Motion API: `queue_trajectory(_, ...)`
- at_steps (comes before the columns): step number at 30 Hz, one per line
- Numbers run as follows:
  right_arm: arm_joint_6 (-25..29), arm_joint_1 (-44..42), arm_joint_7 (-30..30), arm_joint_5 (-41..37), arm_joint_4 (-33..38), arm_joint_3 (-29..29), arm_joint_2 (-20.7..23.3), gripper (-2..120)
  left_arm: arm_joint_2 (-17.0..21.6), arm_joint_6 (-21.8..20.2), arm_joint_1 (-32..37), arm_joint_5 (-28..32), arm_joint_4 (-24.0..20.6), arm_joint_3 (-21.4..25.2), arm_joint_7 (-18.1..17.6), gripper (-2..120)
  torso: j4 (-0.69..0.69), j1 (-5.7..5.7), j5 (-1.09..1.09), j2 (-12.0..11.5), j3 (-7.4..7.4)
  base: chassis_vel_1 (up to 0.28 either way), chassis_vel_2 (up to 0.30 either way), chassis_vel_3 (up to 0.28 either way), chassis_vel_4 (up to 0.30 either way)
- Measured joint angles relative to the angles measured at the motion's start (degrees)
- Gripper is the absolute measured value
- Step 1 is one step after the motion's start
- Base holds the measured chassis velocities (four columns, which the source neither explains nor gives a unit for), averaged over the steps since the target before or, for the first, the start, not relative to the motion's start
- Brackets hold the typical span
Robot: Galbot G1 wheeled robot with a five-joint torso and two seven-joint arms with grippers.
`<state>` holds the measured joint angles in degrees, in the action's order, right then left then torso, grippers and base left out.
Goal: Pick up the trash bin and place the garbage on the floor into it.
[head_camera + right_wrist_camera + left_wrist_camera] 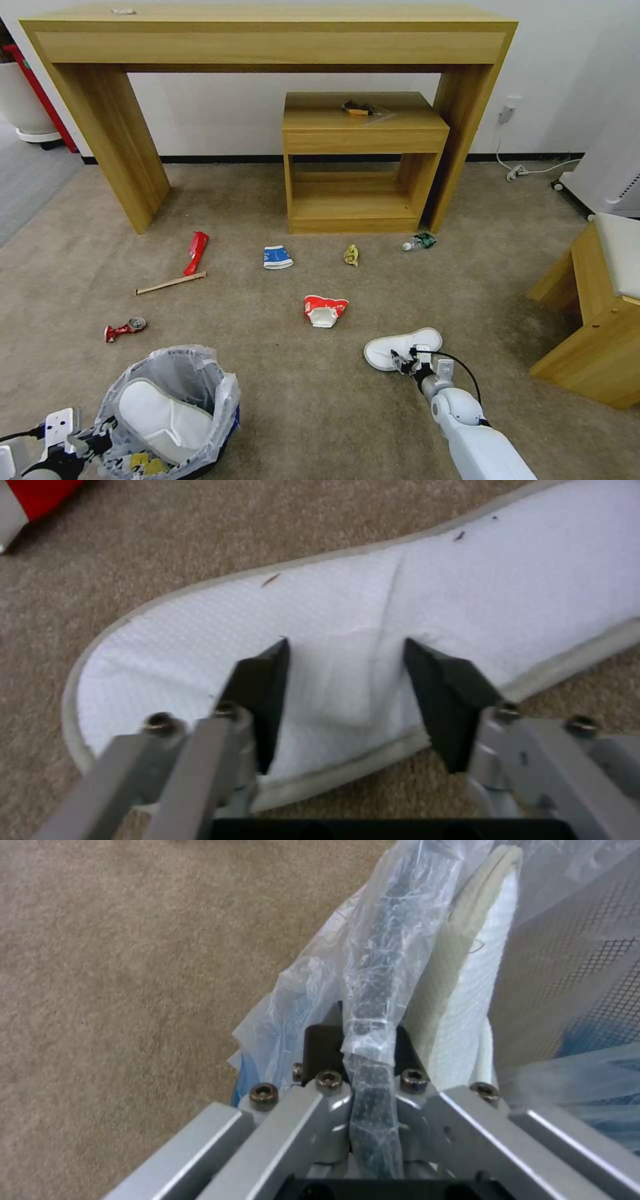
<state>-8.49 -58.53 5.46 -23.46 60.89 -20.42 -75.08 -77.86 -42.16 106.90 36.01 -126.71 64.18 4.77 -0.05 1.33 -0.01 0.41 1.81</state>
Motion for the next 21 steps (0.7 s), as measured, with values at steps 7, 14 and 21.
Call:
queue_trajectory(7,0.1,0.2,0.0,0.0,-0.2,-0.1,-0.1,17,0.0,0.0,-0.2,-0.2,0.0,-0.5,-0.1,0,0.0,0.0,0.0,0.0,0.0,0.0,0.0,0.0,0.0)
queue_trajectory(14,0.1,0.3,-0.2,0.0,-0.6,-0.5,-0.5,0,0.0,0.0,-0.2,-0.2,0.0,-0.5,-0.1,0,0.0,0.0,0.0,0.0,0.0,0.0,0.0,0.0,0.0)
queue_trajectory(21,1.0,0.0,-0.7,0.1,-0.5,-1.7,-0.7,0,0.0,0.0,-0.2,-0.3,-0.1,-0.8,-0.1,0,0.0,0.0,0.01,0.0,0.0,0.0,0.0,0.0,0.0)
